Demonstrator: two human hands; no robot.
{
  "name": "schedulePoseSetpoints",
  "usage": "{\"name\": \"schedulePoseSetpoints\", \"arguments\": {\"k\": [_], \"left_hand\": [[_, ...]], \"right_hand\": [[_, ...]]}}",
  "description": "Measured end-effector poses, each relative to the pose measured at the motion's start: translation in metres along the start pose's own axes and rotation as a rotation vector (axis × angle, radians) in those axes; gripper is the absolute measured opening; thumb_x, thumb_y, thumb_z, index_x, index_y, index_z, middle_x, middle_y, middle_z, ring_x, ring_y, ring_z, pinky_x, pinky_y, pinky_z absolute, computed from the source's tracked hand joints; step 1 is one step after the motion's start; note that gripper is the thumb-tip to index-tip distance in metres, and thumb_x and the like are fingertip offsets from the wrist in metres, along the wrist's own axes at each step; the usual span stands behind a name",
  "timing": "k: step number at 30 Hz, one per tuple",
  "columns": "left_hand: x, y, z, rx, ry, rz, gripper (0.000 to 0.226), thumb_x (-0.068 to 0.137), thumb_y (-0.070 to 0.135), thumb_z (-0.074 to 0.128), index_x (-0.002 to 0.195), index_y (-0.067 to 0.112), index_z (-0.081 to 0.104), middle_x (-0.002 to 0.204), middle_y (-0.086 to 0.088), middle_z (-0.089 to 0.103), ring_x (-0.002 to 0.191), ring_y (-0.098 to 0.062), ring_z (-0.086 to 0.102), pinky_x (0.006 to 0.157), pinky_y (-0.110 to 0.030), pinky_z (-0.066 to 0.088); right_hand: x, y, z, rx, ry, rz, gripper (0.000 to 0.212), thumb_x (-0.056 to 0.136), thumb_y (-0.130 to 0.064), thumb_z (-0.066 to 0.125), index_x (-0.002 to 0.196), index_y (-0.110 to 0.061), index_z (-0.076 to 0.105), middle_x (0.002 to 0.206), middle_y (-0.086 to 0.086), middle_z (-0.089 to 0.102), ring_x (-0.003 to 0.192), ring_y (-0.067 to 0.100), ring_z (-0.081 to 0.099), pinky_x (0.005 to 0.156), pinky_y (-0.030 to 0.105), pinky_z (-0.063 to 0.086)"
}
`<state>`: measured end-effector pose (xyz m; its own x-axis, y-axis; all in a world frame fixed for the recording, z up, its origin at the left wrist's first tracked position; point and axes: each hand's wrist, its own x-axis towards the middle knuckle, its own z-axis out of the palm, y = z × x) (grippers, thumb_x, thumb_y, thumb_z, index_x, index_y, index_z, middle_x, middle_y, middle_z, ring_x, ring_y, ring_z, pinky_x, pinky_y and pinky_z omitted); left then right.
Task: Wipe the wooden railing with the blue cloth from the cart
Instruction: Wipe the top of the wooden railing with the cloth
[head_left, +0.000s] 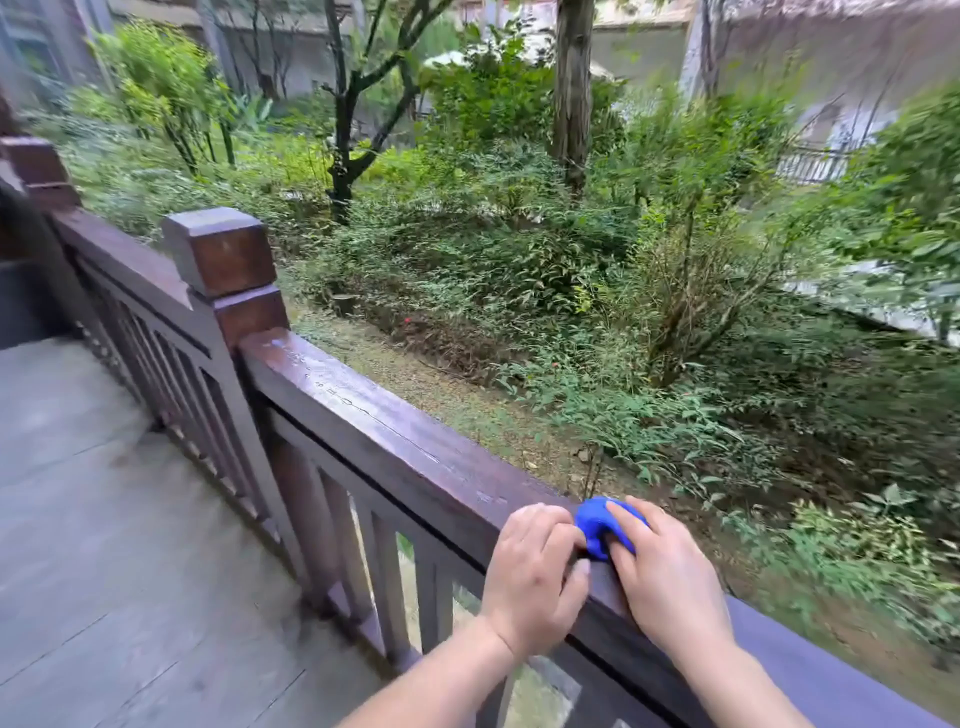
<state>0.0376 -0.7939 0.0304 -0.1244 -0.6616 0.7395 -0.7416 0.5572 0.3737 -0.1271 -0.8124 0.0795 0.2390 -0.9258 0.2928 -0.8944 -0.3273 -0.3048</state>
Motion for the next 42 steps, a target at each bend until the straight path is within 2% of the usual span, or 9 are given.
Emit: {"name": "schedulePoseSetpoints", "arguments": {"k": [5, 9, 12, 16, 21, 28, 33, 38, 42], "left_hand": [[-0.009, -0.041, -0.032, 0.049, 0.134, -0.038, 0.01, 0.092, 0.013, 0.052, 0.092, 0.012, 0.062, 0.101, -0.004, 0.058, 0.093, -0.028, 0.055, 0.098, -0.039, 0.044], [0.002, -0.105, -0.069, 0.304, 0.141, -0.237, 0.02, 0.091, 0.019, 0.051, 0.091, 0.007, 0.067, 0.101, -0.008, 0.06, 0.093, -0.032, 0.055, 0.09, -0.041, 0.044], [0.016, -0.151, -0.088, 0.395, 0.173, -0.331, 0.028, 0.092, 0.025, 0.046, 0.093, 0.006, 0.066, 0.103, -0.012, 0.059, 0.094, -0.034, 0.054, 0.09, -0.043, 0.042], [0.034, -0.195, -0.083, 0.365, 0.177, -0.215, 0.02, 0.089, 0.022, 0.045, 0.088, 0.008, 0.059, 0.097, -0.012, 0.057, 0.089, -0.034, 0.051, 0.085, -0.047, 0.042], [0.028, -0.22, -0.061, 0.166, 0.271, -0.113, 0.011, 0.086, 0.022, 0.042, 0.079, 0.016, 0.047, 0.085, -0.009, 0.055, 0.078, -0.032, 0.049, 0.074, -0.045, 0.039], [0.021, -0.234, -0.058, 0.138, 0.327, 0.062, 0.009, 0.087, 0.022, 0.045, 0.082, 0.017, 0.05, 0.087, -0.009, 0.058, 0.084, -0.03, 0.051, 0.079, -0.04, 0.035], [0.021, -0.231, -0.059, 0.116, 0.325, 0.057, 0.005, 0.085, 0.023, 0.046, 0.083, 0.019, 0.049, 0.096, -0.001, 0.049, 0.087, -0.028, 0.05, 0.08, -0.039, 0.034], [0.022, -0.227, -0.065, 0.144, 0.259, 0.022, 0.006, 0.084, 0.023, 0.046, 0.084, 0.018, 0.048, 0.097, -0.001, 0.047, 0.089, -0.03, 0.049, 0.081, -0.041, 0.034], [0.023, -0.226, -0.068, 0.178, 0.226, 0.014, 0.006, 0.083, 0.023, 0.045, 0.085, 0.018, 0.047, 0.098, -0.002, 0.047, 0.091, -0.03, 0.048, 0.082, -0.04, 0.034]], "right_hand": [[-0.001, -0.025, 0.021, 0.014, -0.041, -0.21, 0.046, 0.071, -0.018, 0.081, 0.115, -0.016, 0.068, 0.125, 0.014, 0.064, 0.111, 0.037, 0.061, 0.093, 0.047, 0.051], [0.031, -0.041, 0.029, 0.042, -0.007, -0.144, 0.041, 0.09, -0.03, 0.06, 0.131, -0.026, 0.056, 0.141, 0.005, 0.051, 0.126, 0.027, 0.047, 0.105, 0.033, 0.038], [0.041, -0.067, 0.041, 0.007, -0.024, -0.139, 0.043, 0.091, -0.034, 0.058, 0.133, -0.025, 0.054, 0.144, 0.007, 0.048, 0.13, 0.029, 0.044, 0.11, 0.037, 0.035], [0.043, -0.073, 0.051, 0.012, 0.005, -0.1, 0.043, 0.076, -0.024, 0.078, 0.118, -0.018, 0.067, 0.127, 0.009, 0.063, 0.114, 0.034, 0.059, 0.097, 0.045, 0.049], [0.055, -0.098, 0.058, -0.03, 0.089, 0.054, 0.045, 0.074, -0.016, 0.08, 0.117, -0.015, 0.067, 0.124, 0.01, 0.064, 0.111, 0.034, 0.06, 0.094, 0.046, 0.051], [0.057, -0.11, 0.064, -0.084, 0.121, 0.212, 0.045, 0.079, -0.016, 0.074, 0.123, -0.014, 0.064, 0.128, 0.011, 0.062, 0.113, 0.033, 0.058, 0.096, 0.043, 0.047], [0.047, -0.13, 0.074, -0.122, 0.053, -0.017, 0.054, 0.074, -0.019, 0.08, 0.125, -0.021, 0.062, 0.134, 0.003, 0.059, 0.122, 0.027, 0.054, 0.102, 0.038, 0.044], [0.073, -0.12, 0.071, -0.021, 0.077, 0.158, 0.043, 0.082, -0.017, 0.071, 0.124, -0.018, 0.063, 0.134, 0.009, 0.058, 0.121, 0.031, 0.053, 0.105, 0.038, 0.04], [0.061, -0.132, 0.09, -0.06, 0.073, -0.124, 0.044, 0.078, -0.026, 0.065, 0.121, -0.024, 0.062, 0.133, 0.003, 0.059, 0.123, 0.026, 0.053, 0.109, 0.038, 0.038]]}}
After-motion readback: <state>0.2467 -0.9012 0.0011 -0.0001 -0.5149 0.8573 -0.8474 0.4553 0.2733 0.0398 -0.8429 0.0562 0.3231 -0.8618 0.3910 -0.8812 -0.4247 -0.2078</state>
